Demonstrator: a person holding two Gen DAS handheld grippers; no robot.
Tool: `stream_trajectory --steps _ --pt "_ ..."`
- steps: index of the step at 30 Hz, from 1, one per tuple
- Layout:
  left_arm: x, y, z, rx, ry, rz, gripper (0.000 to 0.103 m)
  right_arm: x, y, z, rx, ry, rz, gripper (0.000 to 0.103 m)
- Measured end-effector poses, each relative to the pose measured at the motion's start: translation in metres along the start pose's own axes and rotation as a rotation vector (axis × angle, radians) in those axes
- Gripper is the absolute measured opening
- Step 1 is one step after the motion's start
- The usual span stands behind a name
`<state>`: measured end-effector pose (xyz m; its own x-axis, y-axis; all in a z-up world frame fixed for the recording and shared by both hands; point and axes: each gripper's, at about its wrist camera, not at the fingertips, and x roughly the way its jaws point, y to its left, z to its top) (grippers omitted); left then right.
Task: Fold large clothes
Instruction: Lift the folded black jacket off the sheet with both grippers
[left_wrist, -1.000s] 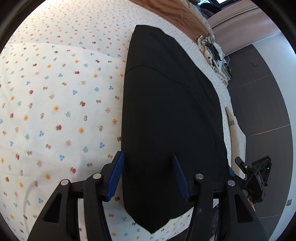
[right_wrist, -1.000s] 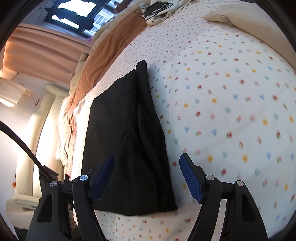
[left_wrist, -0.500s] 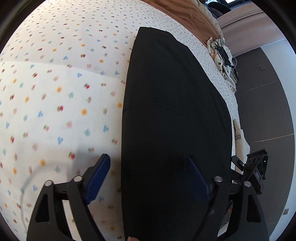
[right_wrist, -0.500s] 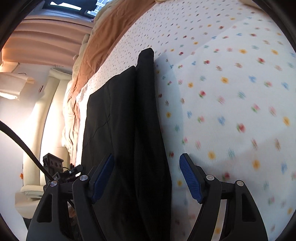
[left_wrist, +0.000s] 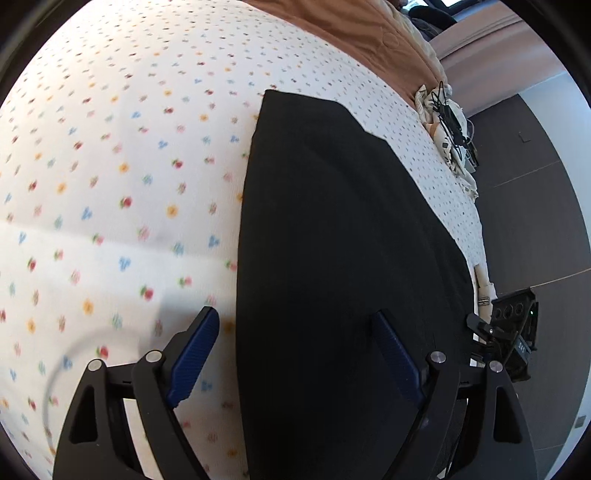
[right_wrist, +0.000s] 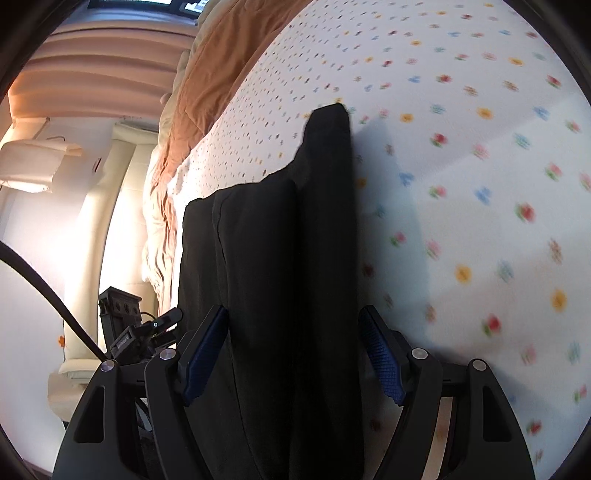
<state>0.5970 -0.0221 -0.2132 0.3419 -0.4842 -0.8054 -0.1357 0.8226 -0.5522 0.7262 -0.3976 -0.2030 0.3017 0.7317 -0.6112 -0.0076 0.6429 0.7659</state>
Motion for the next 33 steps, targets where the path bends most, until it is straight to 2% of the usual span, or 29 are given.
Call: stream_trajectory --steps 2,6,8,11,13,16,18,20,26,33 --pt "0.004 0.001 0.005 -0.008 0.006 -0.006 0.078 0.012 0.004 0.007 -0.014 0.019 0.004 0.071" --pt "0.013 -0.004 0.008 -0.004 0.02 0.003 0.075 0.026 0.009 0.018 -0.035 0.046 -0.004 0.069" --pt "0.015 -0.006 0.008 0.005 0.015 0.027 0.072 0.031 0.012 0.021 -0.044 0.049 -0.04 0.039" --pt "0.011 -0.01 0.005 0.01 0.002 0.054 0.064 0.031 0.019 0.02 -0.074 0.036 -0.058 0.021" --pt "0.008 -0.014 0.004 0.018 -0.01 0.062 0.06 0.027 0.032 0.015 -0.103 0.015 -0.059 0.016" --pt "-0.003 -0.02 -0.001 0.023 -0.038 0.06 0.05 0.015 0.055 0.007 -0.147 -0.032 -0.059 0.014" --pt "-0.011 -0.024 -0.004 0.029 -0.055 0.048 0.039 0.009 0.07 -0.002 -0.179 -0.052 -0.063 0.013" --pt "-0.024 -0.032 -0.009 0.046 -0.082 0.045 0.035 0.002 0.089 -0.01 -0.212 -0.075 -0.065 0.013" --pt "-0.069 -0.05 -0.028 0.071 -0.176 0.026 0.028 -0.022 0.131 -0.042 -0.281 -0.149 -0.079 0.012" --pt "-0.124 -0.069 -0.063 0.11 -0.275 -0.009 0.025 -0.055 0.158 -0.092 -0.331 -0.233 -0.069 0.012"
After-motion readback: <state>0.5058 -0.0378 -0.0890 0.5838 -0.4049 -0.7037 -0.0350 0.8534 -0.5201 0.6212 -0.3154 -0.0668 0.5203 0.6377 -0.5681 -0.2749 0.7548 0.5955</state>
